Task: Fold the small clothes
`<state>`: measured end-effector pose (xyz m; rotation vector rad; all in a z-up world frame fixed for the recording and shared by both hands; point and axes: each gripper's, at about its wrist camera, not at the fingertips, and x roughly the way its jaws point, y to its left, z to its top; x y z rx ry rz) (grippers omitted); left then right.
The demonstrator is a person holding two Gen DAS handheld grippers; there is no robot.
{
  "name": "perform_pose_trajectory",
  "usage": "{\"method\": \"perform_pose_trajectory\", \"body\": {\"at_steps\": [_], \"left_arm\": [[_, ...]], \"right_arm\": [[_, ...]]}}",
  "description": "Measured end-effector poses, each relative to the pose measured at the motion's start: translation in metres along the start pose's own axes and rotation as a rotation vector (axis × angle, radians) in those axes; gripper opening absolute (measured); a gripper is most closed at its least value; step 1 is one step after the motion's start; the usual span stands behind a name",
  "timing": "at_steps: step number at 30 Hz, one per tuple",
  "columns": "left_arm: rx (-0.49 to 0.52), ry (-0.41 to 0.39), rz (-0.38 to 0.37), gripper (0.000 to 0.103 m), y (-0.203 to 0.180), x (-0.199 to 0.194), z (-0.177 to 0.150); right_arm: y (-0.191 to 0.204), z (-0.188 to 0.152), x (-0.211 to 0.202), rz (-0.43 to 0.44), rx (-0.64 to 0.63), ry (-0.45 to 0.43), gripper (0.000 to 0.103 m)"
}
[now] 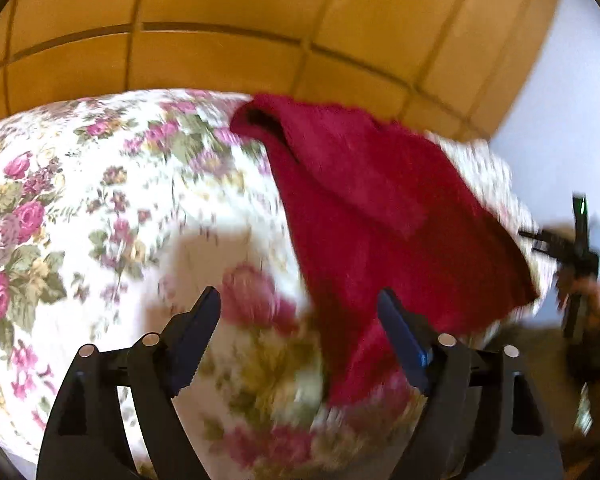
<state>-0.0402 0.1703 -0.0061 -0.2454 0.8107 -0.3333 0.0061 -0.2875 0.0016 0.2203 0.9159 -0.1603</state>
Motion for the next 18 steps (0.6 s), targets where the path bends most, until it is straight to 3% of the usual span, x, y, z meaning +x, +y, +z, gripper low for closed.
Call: {"method": "perform_pose_trajectory", "body": {"at_steps": [3,6,9,11,14,16,17,18], "left_arm": [[-0.064,-0.062,-0.029,0.093,-0.018,0.016,0.019],[-0.015,-0.061,-0.065,0.094,-0.055,0.044,0.035],[0.170,-0.011,-0.048,0.094,-0.107,0.081,0.042],[0.328,0.009,0.016,0.095,-0.137,0.110,0.041],[0.458,0.035,0.100,0.095,-0.156,0.151,0.038],[0.477,0.068,0.124,0.094,-0.155,0.174,0.039],[0.476,0.095,0.130,0.086,-0.153,0.186,0.040],[0.457,0.136,0.136,0.064,-0.148,0.196,0.040]], "right_arm": [[0.031,0.022,0.033,-0.003,-0.045,0.006,0.101],[0.051,0.026,0.066,0.029,-0.098,-0.006,0.101],[0.066,0.013,0.090,0.009,-0.178,-0.059,0.101],[0.069,-0.006,0.106,-0.060,-0.254,-0.049,0.101],[0.061,-0.012,0.111,-0.012,-0.193,-0.073,0.101],[0.058,-0.011,0.112,-0.004,-0.189,-0.062,0.101],[0.058,-0.011,0.112,-0.005,-0.189,-0.064,0.101],[0.057,-0.012,0.112,-0.008,-0.189,-0.068,0.101]]}}
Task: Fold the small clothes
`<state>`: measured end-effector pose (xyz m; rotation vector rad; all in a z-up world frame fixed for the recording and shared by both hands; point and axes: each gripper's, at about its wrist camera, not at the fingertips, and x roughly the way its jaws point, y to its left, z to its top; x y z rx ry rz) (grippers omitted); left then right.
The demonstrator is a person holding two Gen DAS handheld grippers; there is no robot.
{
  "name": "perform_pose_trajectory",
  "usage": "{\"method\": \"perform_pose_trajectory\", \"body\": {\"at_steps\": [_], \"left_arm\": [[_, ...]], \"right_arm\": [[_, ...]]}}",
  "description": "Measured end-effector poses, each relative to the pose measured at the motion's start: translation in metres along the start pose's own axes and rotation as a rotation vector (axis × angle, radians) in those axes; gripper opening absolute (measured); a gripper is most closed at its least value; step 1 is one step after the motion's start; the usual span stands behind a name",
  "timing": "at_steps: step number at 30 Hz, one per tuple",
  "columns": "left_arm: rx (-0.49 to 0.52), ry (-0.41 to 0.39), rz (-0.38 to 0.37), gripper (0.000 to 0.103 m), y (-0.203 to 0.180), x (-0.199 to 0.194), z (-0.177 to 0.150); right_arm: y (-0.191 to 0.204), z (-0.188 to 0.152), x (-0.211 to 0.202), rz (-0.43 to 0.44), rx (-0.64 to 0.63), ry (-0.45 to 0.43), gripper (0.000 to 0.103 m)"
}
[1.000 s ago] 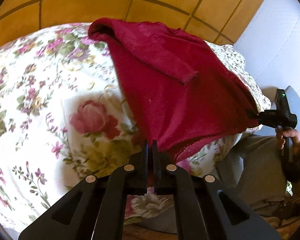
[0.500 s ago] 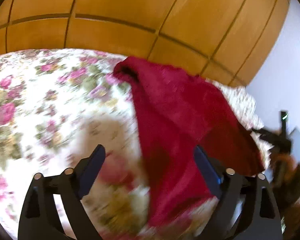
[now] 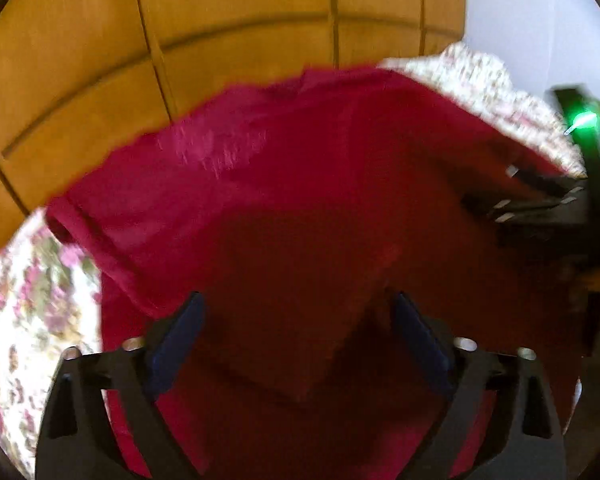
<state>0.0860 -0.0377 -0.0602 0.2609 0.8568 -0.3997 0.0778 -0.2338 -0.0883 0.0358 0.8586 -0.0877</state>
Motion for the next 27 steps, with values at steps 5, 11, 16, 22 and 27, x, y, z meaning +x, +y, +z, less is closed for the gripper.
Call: {"method": "perform_pose_trajectory", "body": {"at_steps": [5,11,16,22,27], "left_arm": [[-0.183,-0.029,-0.097,0.007,0.038,-0.016,0.001],[-0.402,-0.136,-0.104,0.005,0.112,-0.058,-0.002],[-0.449,-0.215,-0.014,0.004,0.165,-0.092,-0.004],[-0.563,-0.244,0.094,0.004,0.243,-0.118,-0.008],[-0.685,-0.236,0.215,0.004,0.313,-0.125,-0.014]], "right_arm": [[0.002,0.000,0.001,0.003,0.008,0.001,0.101],[0.000,-0.004,-0.003,0.004,0.012,-0.010,0.101],[0.000,-0.005,-0.003,0.002,0.013,-0.014,0.101],[0.000,-0.005,-0.003,0.004,0.014,-0.017,0.101],[0.000,-0.005,-0.003,0.005,0.014,-0.017,0.101]]}}
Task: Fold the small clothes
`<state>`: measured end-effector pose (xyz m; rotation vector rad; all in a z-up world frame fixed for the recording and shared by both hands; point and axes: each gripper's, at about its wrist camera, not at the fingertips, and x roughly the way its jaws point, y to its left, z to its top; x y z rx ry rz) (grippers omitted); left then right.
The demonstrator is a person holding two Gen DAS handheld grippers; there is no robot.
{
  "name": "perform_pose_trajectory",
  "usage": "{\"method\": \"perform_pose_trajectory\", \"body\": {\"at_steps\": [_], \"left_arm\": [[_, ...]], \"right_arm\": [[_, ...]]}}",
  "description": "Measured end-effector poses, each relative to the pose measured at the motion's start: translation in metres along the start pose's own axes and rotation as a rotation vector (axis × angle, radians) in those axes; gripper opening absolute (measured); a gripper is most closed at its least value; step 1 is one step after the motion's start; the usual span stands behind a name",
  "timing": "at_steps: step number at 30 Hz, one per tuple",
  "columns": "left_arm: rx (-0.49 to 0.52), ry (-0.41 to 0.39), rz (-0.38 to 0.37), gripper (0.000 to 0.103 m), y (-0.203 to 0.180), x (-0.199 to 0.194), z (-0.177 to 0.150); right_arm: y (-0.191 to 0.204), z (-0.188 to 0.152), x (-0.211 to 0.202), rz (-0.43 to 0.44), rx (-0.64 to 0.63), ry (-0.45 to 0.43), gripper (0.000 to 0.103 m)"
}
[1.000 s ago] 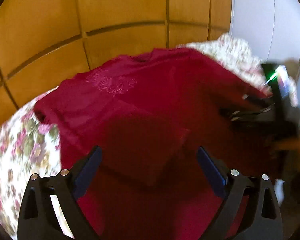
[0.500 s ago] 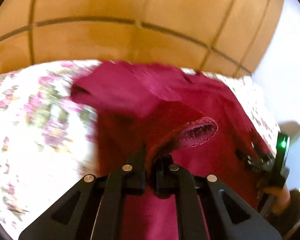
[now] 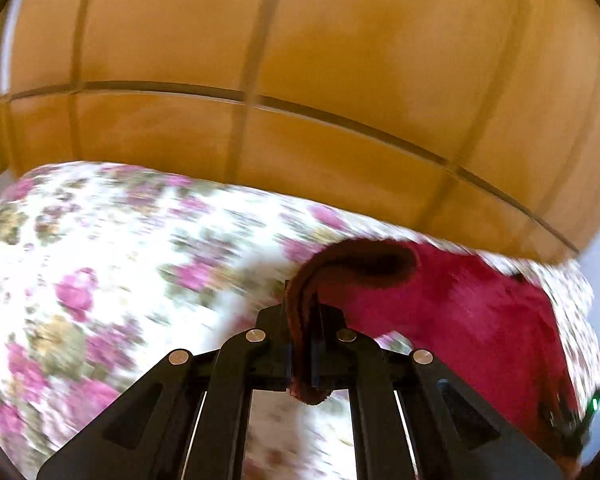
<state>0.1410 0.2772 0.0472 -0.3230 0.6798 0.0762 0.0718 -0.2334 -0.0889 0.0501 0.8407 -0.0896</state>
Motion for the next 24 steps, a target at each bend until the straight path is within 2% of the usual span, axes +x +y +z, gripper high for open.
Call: {"method": "perform_pose_trajectory", "body": {"at_steps": [3,8,11,15,20,22,23,24], "left_arm": [[-0.083,-0.021,0.090,0.004,0.048,-0.002,0.022],[-0.168,-0.025,0.222,0.004,0.101,0.007,0.050],[-0.190,-0.001,0.262,0.004,0.114,0.020,0.057],[-0.135,0.016,0.350,0.004,0.124,0.037,0.070],[-0.128,0.050,0.370,0.004,0.124,0.065,0.077],[-0.094,0.095,0.433,0.018,0.116,0.082,0.067],[-0.080,0.104,0.453,0.046,0.112,0.086,0.061],[-0.065,0.098,0.463,0.079,0.108,0.087,0.054]], "right_arm": [[0.000,0.000,0.000,-0.001,0.000,0.000,0.101],[0.000,0.000,0.000,0.000,0.000,-0.001,0.101],[0.000,0.000,0.000,0.000,0.001,-0.002,0.101],[-0.001,0.000,0.000,0.000,0.001,-0.005,0.101],[-0.001,0.001,0.001,0.000,0.002,-0.005,0.101],[-0.001,0.000,0.001,0.000,0.002,-0.006,0.101],[-0.001,0.000,0.001,0.000,0.002,-0.006,0.101],[-0.001,0.000,0.001,-0.001,0.002,-0.006,0.101]]}}
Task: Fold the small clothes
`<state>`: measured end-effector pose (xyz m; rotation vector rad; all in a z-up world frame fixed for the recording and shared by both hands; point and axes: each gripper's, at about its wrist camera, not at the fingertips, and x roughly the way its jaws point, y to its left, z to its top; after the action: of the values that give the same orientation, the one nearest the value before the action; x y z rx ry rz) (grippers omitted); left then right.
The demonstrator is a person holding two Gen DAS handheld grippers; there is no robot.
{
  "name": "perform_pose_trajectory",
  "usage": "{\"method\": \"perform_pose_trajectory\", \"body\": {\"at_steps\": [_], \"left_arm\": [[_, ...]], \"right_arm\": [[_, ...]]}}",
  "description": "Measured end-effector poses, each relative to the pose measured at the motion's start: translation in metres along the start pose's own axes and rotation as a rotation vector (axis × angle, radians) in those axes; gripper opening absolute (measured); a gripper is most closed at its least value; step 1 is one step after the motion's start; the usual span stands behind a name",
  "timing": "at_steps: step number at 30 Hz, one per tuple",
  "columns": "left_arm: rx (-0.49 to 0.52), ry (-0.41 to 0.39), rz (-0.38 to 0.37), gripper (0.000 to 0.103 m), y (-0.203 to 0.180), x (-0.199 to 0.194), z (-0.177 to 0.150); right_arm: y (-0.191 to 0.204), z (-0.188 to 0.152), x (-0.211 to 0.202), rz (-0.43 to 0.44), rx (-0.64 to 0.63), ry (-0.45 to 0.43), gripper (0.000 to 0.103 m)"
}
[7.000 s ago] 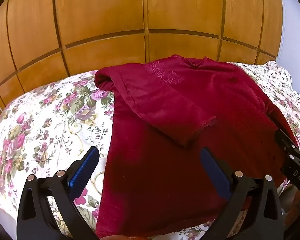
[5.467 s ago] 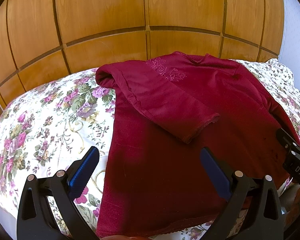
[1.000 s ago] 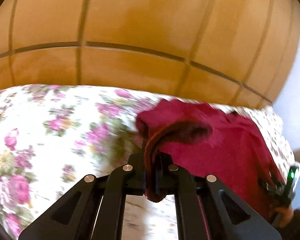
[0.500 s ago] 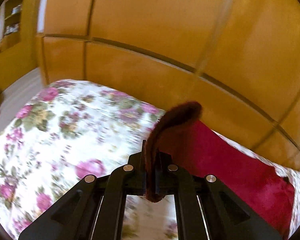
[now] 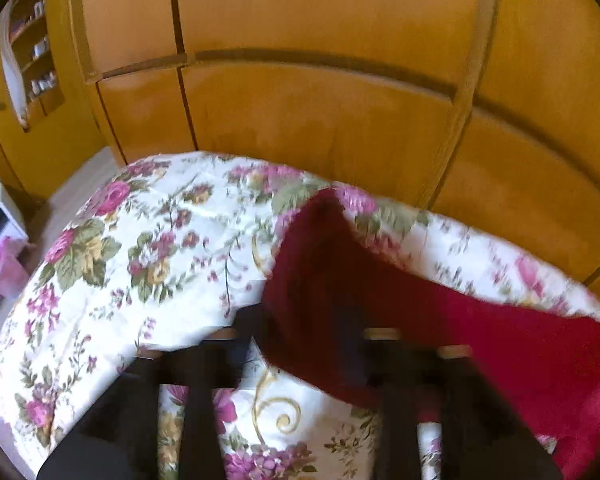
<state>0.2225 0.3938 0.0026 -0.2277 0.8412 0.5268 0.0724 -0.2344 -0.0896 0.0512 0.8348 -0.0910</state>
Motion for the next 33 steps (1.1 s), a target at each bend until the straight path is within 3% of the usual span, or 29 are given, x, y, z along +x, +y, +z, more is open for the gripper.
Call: {"method": "perform_pose_trajectory", "body": {"at_steps": [1,2,7,9,11,16,19,23,24,28,30,33], "left_arm": [[0.006,-0.021,0.005,0.088,-0.002,-0.001,-0.006],[0.013,-0.067,0.004,0.089,-0.005,-0.007,-0.017],[0.085,-0.163,-0.037,0.089,-0.034,-0.041,-0.056],[0.111,-0.194,-0.175,0.089,-0.056,-0.065,-0.078],[0.136,-0.194,-0.268,0.090,-0.079,-0.084,-0.096],[0.205,-0.071,-0.605,0.090,-0.162,-0.127,-0.159],[0.256,0.011,-0.740,0.090,-0.207,-0.139,-0.199],[0.312,0.108,-0.807,0.090,-0.245,-0.134,-0.245],[0.339,0.104,-0.791,0.090,-0.250,-0.134,-0.251],[0.319,0.107,-0.814,0.091,-0.245,-0.129,-0.250],[0.314,0.112,-0.842,0.091,-0.237,-0.126,-0.249],[0.321,0.112,-0.865,0.091,-0.231,-0.126,-0.250]], "right_arm": [[0.000,0.000,0.000,0.000,0.000,0.000,0.101],[0.000,0.000,0.000,0.000,0.000,0.000,0.101],[0.000,0.001,0.002,-0.001,-0.001,0.007,0.101],[0.000,0.002,0.002,0.000,0.000,0.011,0.101],[0.000,0.003,0.003,0.003,0.002,0.015,0.101],[-0.003,0.007,-0.004,0.015,0.029,0.020,0.101],[-0.012,0.012,-0.025,0.033,0.075,-0.055,0.101],[-0.049,0.018,-0.049,0.024,0.226,-0.100,0.101],[-0.061,0.019,-0.052,0.010,0.270,-0.095,0.101],[-0.109,0.018,-0.061,-0.088,0.428,-0.057,0.099],[-0.128,0.015,-0.061,-0.116,0.492,-0.016,0.099],[-0.138,0.006,-0.039,-0.097,0.502,0.145,0.099]]}}
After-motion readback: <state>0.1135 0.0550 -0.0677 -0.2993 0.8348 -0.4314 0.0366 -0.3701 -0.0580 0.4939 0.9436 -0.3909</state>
